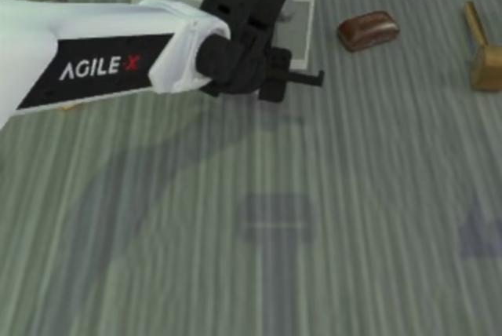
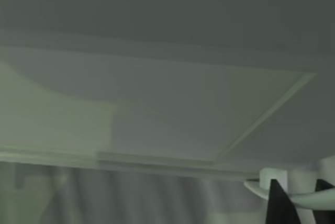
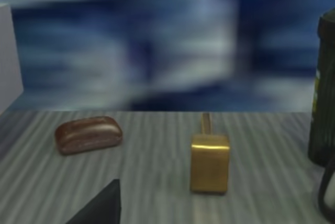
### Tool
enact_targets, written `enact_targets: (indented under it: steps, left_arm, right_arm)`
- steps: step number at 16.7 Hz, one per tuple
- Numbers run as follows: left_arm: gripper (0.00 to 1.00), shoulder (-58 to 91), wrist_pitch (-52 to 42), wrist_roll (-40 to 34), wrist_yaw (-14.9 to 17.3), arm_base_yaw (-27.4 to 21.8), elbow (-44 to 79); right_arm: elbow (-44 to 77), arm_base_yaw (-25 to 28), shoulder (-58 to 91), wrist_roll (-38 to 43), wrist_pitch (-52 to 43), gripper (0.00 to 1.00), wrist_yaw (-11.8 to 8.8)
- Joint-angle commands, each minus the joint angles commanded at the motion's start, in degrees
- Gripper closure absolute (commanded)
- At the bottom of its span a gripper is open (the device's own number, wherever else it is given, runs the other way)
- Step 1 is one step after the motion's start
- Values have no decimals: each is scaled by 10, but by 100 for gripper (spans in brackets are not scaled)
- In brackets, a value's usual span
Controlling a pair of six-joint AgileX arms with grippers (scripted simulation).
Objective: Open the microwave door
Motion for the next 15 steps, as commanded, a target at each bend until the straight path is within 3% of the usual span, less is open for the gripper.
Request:
enact_targets:
  steps: [15]
  left_arm:
    - [100, -15, 12, 22, 18, 6, -23]
  right_arm:
    - [0, 0, 0, 0, 0, 0, 0]
